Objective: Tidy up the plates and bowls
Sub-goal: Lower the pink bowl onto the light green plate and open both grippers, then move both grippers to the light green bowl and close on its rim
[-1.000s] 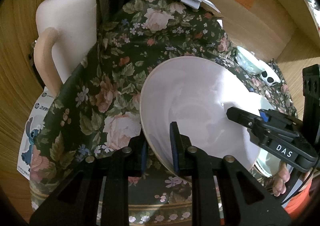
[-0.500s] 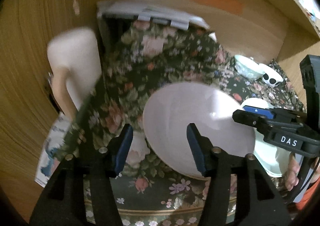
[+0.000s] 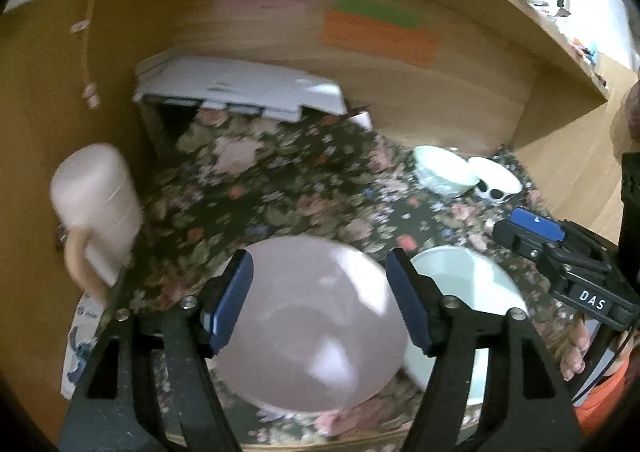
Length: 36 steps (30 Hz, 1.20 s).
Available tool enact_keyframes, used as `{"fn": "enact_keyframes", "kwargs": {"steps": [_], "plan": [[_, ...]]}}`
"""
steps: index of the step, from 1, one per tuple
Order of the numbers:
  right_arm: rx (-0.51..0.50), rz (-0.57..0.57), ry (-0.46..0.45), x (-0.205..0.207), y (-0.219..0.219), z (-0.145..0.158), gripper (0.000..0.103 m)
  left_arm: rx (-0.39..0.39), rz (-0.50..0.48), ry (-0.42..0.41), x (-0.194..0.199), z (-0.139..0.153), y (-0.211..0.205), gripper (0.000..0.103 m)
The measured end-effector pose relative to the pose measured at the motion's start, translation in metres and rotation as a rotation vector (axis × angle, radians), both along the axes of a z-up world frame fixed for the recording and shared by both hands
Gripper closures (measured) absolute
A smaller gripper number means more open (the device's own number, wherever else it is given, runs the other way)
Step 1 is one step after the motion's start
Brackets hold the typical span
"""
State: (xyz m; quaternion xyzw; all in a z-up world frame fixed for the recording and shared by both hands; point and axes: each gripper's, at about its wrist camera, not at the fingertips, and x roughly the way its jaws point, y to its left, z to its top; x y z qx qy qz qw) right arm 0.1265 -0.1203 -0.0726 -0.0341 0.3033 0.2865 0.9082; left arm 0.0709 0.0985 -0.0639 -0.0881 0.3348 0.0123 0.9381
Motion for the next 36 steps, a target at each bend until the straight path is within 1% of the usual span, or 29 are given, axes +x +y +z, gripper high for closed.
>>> {"fn": "enact_keyframes", "kwargs": {"steps": [5,9,15,21,25,28,31,33,36], "plan": [[0.005,-0.088,-0.039,0.011,-0.04,0.01,0.048,-0.003,-0.069,0.017,0.024,0.007,-0.026,0.026],[0.012,-0.151,-0.041,0.025,-0.067,0.011,0.048,0.04,-0.099,0.029,0.045,0.009,-0.051,0.023],[0.019,-0.224,-0.009,0.058,-0.097,0.007,0.048,0.094,-0.129,0.045,0.085,0.011,-0.081,0.022],[0.01,-0.262,0.053,0.096,-0.112,-0.003,0.048,0.049,-0.154,0.116,0.136,0.004,-0.094,0.022],[0.053,-0.263,0.111,0.119,-0.12,-0.011,0.048,0.02,-0.16,0.167,0.167,-0.007,-0.1,0.022],[0.056,-0.265,0.137,0.137,-0.119,-0.018,0.048,0.005,-0.159,0.212,0.189,-0.018,-0.102,0.022],[0.046,-0.267,0.156,0.155,-0.116,-0.024,0.053,0.002,-0.153,0.237,0.207,-0.028,-0.102,0.022],[0.039,-0.269,0.182,0.169,-0.113,-0.032,0.055,0.017,-0.145,0.248,0.22,-0.036,-0.102,0.022],[0.034,-0.274,0.228,0.188,-0.111,-0.046,0.063,0.032,-0.147,0.257,0.234,-0.043,-0.104,0.022]]}}
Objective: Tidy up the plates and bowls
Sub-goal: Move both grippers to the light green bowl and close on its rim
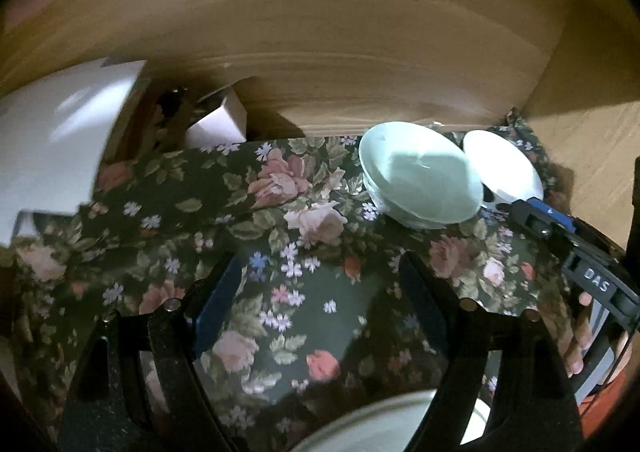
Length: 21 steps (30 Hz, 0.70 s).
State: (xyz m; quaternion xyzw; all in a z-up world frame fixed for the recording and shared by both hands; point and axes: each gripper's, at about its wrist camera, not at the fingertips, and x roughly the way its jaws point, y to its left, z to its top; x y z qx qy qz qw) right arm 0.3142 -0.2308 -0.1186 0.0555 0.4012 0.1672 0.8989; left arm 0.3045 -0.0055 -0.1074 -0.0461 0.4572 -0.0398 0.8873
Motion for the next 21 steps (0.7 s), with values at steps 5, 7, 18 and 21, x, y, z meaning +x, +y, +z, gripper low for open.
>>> {"fn": "enact_keyframes", "kwargs": {"steps": [5,7,18,21], "plan": [[0.028,-0.024,0.086,0.028,-0.001,-0.023,0.072,0.003,-0.026,0.017,0.02,-0.012,-0.007,0.022],[0.039,-0.039,0.111,0.037,-0.002,-0.03,0.074,0.01,-0.037,0.021,0.027,-0.015,-0.01,0.022],[0.043,-0.079,0.177,0.063,0.002,-0.055,0.074,0.022,-0.062,-0.002,0.038,-0.021,-0.014,0.022],[0.044,-0.074,0.186,0.063,0.001,-0.057,0.08,0.007,-0.046,0.006,0.039,-0.024,-0.01,0.022]]}}
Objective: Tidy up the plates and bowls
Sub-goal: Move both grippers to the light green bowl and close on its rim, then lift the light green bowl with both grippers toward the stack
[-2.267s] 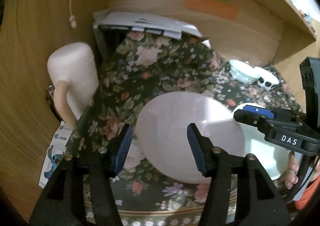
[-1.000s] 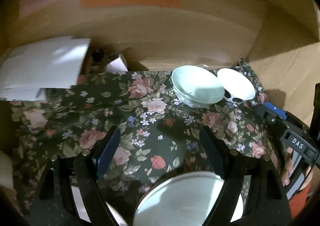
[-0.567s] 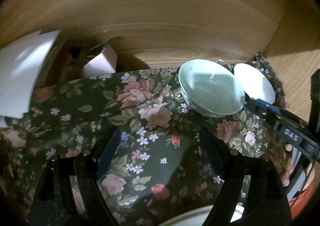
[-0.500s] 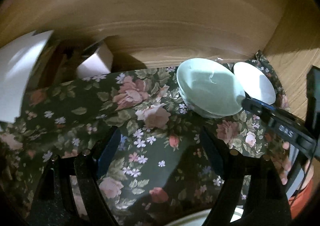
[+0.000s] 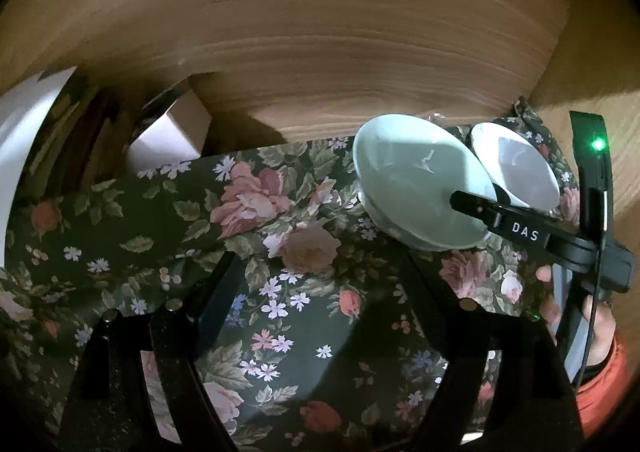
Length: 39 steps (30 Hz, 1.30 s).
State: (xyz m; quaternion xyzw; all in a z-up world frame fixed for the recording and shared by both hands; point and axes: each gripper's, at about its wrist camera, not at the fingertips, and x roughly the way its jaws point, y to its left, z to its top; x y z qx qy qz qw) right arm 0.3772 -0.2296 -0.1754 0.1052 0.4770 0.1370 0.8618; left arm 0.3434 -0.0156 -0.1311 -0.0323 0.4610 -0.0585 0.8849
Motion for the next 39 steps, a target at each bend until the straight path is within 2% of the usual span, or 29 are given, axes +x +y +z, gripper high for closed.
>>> {"fn": "enact_keyframes", "kwargs": {"steps": [4,9,13,17,20,23,30,32,35,39], "plan": [[0.047,0.034,0.018,-0.01,-0.003,0.003,0.081,-0.011,0.025,0.01,0.002,-0.003,0.007,0.022],[-0.011,0.126,0.007,-0.039,0.011,0.006,0.083,-0.022,0.053,0.028,0.004,-0.007,0.012,0.022],[-0.015,0.194,0.022,-0.059,0.02,0.006,0.083,-0.028,0.067,0.046,0.006,-0.012,0.013,0.022],[-0.025,0.244,0.021,-0.083,0.024,0.007,0.083,0.0,0.075,0.065,0.005,-0.019,0.012,0.026],[-0.054,0.25,0.005,-0.097,0.022,0.008,0.083,0.006,0.062,0.103,0.005,-0.026,0.01,0.039],[-0.05,0.237,-0.003,-0.088,0.023,0.008,0.078,0.007,0.042,0.132,0.007,-0.031,0.005,0.054],[-0.027,0.199,-0.017,-0.076,0.016,0.012,0.078,0.032,-0.009,0.144,0.009,-0.039,-0.012,0.077],[-0.024,0.2,-0.023,-0.076,0.017,0.012,0.08,0.031,-0.03,0.144,0.01,-0.04,-0.017,0.089],[-0.038,0.187,-0.039,-0.077,0.017,0.013,0.083,0.045,-0.036,0.143,0.009,-0.04,-0.023,0.09],[-0.005,0.173,-0.036,-0.076,0.018,0.014,0.084,0.038,-0.04,0.153,0.007,-0.039,-0.023,0.091]]}}
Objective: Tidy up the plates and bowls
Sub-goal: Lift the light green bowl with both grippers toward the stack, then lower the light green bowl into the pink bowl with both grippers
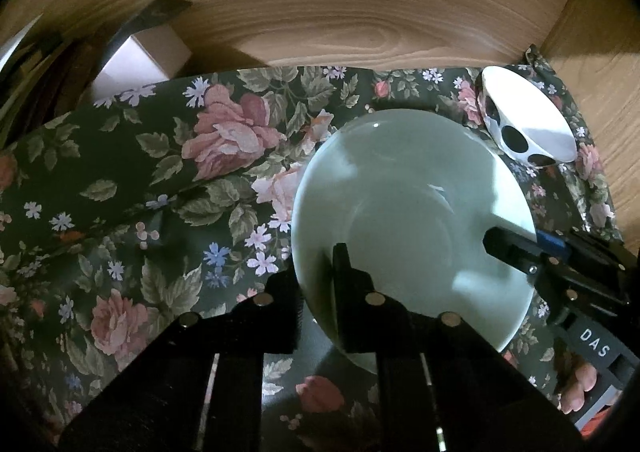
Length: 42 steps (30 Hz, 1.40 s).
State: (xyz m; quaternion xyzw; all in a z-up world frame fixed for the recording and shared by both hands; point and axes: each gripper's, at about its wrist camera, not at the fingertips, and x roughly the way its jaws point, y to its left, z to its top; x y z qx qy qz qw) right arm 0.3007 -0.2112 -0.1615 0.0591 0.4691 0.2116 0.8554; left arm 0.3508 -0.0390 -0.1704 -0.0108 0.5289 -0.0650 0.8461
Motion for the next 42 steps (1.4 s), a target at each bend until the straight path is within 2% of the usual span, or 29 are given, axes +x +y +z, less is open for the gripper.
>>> {"fn": "enact_keyframes", "kwargs": {"steps": [9,22,30,42], "plan": [[0.031,-0.005,-0.056,-0.021,-0.001,0.023,0.084,-0.026,0.014,-0.03,-0.031,0.021,0.012,0.09],[0.034,0.02,-0.16,-0.063,0.018,0.057,0.084,-0.054,0.051,-0.137,-0.091,0.059,0.032,0.09],[0.043,0.039,-0.202,-0.094,0.032,0.065,0.084,-0.041,0.067,-0.179,-0.132,0.075,0.044,0.09],[0.055,0.093,-0.23,-0.134,0.059,0.067,0.084,-0.043,0.121,-0.209,-0.182,0.079,0.067,0.09]]}}
